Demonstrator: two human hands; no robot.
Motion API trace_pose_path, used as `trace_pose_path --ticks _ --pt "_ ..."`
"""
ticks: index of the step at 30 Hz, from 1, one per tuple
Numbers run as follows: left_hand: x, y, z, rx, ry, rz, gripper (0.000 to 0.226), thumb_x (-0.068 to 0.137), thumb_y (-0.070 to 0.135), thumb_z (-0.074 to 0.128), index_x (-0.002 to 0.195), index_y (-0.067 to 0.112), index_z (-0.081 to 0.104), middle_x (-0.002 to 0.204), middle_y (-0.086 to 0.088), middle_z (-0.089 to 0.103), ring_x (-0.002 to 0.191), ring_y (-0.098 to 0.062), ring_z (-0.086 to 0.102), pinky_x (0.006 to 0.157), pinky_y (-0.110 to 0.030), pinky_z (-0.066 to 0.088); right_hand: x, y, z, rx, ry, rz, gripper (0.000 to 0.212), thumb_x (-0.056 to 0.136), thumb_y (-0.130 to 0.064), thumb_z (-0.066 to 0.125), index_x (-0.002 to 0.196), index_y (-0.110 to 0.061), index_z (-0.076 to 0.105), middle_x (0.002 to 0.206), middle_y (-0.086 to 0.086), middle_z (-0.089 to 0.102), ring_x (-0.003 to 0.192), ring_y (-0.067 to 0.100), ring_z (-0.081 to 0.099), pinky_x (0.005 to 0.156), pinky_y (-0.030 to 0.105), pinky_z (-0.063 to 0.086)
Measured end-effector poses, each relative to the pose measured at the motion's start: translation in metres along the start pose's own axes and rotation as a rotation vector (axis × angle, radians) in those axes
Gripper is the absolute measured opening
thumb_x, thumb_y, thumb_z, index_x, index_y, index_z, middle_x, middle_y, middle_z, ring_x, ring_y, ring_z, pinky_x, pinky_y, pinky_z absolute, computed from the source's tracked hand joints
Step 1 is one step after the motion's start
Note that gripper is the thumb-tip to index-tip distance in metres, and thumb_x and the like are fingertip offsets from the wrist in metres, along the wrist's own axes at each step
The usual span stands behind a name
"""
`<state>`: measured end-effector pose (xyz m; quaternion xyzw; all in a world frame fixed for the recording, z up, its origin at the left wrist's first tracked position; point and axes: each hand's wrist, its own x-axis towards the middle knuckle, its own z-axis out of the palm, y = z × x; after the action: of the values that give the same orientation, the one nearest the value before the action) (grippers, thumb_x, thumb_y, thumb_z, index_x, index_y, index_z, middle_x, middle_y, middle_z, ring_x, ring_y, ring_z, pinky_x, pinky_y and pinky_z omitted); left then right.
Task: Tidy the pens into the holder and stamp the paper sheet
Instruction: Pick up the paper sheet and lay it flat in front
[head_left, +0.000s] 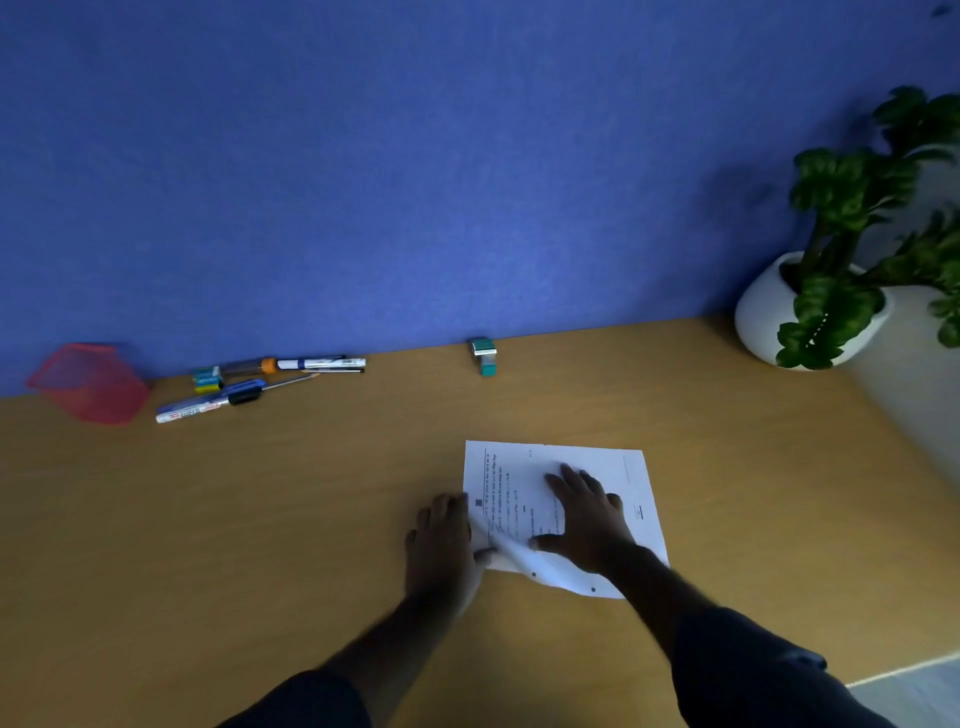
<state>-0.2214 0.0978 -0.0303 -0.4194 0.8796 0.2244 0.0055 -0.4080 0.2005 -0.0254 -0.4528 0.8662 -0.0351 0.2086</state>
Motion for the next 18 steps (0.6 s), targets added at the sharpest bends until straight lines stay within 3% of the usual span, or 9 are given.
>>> trace_pose_path --ticks 4,6,9,11,13,15,18 --pt "0.009 0.009 -0.005 -0.154 0.003 -0.166 0.061 0.076 0.049 0.077 0.126 0.022 0.054 0.13 0.0 0.051 0.122 -0.024 0.048 0.1 -0.038 0.045 -0.003 -0.005 0.006 0.006 0.036 0.021 0.099 0.073 -0.066 0.065 0.15 -0.025 0.02 0.162 0.001 0.011 0.147 0.025 0.01 0.113 0.048 0.023" --pt "0.015 0.01 -0.011 -0.44 -0.093 -0.157 0.049 0.073 0.049 0.078 0.112 0.021 0.067 0.117 0.003 0.067 0.111 -0.018 0.061 0.098 -0.04 0.051 -0.003 -0.006 0.007 0.014 0.052 0.029 0.095 0.074 -0.063 0.065 0.15 -0.025 0.021 0.161 0.001 0.014 0.147 0.025 0.013 0.112 0.048 0.025" --pt "0.012 0.012 -0.019 -0.895 -0.282 -0.165 0.043 0.07 0.046 0.081 0.105 0.022 0.07 0.101 0.007 0.076 0.095 -0.011 0.072 0.089 -0.04 0.06 -0.002 -0.01 0.006 0.03 0.068 0.043 0.095 0.073 -0.066 0.064 0.148 -0.023 0.024 0.16 0.001 0.019 0.145 0.025 0.017 0.111 0.049 0.028" --pt "0.012 0.013 -0.021 -0.867 -0.243 -0.133 0.032 0.071 0.04 0.08 0.094 0.02 0.07 0.091 0.006 0.076 0.085 -0.011 0.071 0.078 -0.032 0.06 -0.001 -0.014 0.005 0.044 0.062 0.06 0.095 0.073 -0.065 0.065 0.148 -0.023 0.024 0.159 0.0 0.02 0.144 0.025 0.018 0.11 0.049 0.028" --pt "0.015 0.013 -0.025 -0.788 -0.164 -0.11 0.023 0.075 0.03 0.076 0.081 0.011 0.065 0.075 0.005 0.068 0.069 -0.01 0.062 0.063 -0.027 0.049 0.001 -0.018 0.001 0.08 0.067 0.086 0.093 0.075 -0.06 0.067 0.149 -0.023 0.023 0.159 0.0 0.022 0.144 0.024 0.02 0.11 0.048 0.028" --pt "0.02 0.012 -0.035 -0.712 -0.079 -0.084 0.023 0.079 0.022 0.072 0.077 0.003 0.059 0.068 -0.001 0.061 0.063 -0.009 0.052 0.057 -0.024 0.04 0.004 -0.02 -0.009 0.135 0.101 0.112 0.09 0.078 -0.052 0.07 0.15 -0.023 0.024 0.159 -0.001 0.024 0.144 0.023 0.022 0.111 0.048 0.028" --pt "0.026 0.01 -0.062 -0.643 -0.005 0.003 0.015 0.081 0.018 0.067 0.075 0.007 0.059 0.066 -0.003 0.061 0.059 -0.009 0.049 0.054 -0.025 0.037 0.01 -0.023 -0.03 0.251 0.176 0.141 0.085 0.08 -0.038 0.074 0.149 -0.023 0.026 0.156 -0.001 0.03 0.141 0.022 0.028 0.111 0.048 0.031"
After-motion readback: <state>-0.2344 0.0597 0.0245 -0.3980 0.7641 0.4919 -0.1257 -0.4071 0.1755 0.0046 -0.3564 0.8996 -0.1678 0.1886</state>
